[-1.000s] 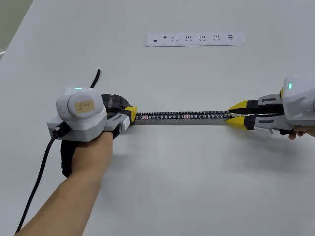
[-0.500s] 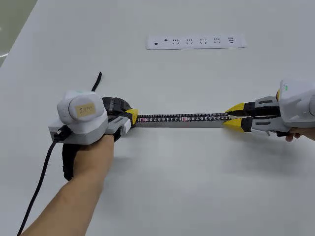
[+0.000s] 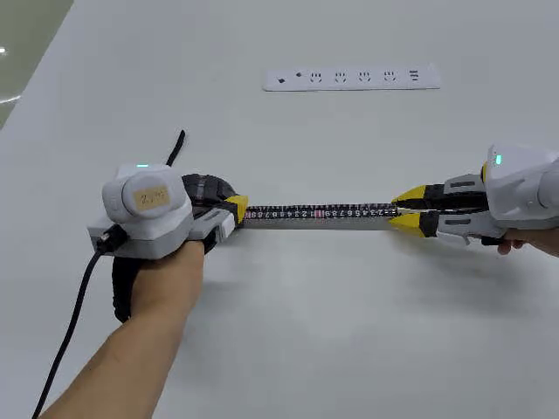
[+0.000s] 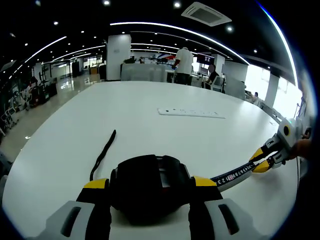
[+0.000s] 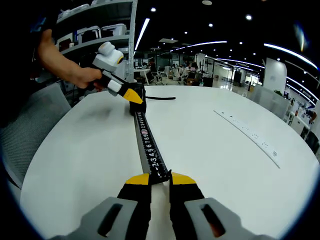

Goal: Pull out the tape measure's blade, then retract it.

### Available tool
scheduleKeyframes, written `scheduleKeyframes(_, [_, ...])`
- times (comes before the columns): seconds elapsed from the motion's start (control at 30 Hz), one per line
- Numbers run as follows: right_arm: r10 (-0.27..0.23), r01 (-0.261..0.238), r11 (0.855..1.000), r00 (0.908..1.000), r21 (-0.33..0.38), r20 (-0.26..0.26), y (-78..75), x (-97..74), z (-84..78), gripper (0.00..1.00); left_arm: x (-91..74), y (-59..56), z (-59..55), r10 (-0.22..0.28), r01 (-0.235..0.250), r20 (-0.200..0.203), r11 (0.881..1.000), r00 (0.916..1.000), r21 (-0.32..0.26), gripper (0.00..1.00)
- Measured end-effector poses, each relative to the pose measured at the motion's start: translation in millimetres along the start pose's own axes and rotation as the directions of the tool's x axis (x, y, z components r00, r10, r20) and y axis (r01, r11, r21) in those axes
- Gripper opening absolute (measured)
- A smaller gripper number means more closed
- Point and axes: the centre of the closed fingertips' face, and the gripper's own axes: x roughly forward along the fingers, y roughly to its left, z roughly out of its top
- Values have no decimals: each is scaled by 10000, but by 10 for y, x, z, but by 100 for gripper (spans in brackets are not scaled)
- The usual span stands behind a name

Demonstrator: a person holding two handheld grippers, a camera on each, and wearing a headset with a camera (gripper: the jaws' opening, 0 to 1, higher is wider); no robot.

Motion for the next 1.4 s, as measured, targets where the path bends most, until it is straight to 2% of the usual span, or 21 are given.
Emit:
scheduleKeyframes(0.63, [103,-103,9999,9998,-1,143,35,118,106,11,4,2,7,-52,52,-61,9999,10000,-87,60])
scheduleKeyframes(0.67, [139,-139,9999,9997,4,202,41,167,141,11,11,0,9,-63,62,-71,9999,10000,-99,60])
scheduleKeyframes(1.4, [315,-319,9994,9988,110,379,107,357,245,12,12,-9,8,-143,141,-82,9998,9999,-170,60])
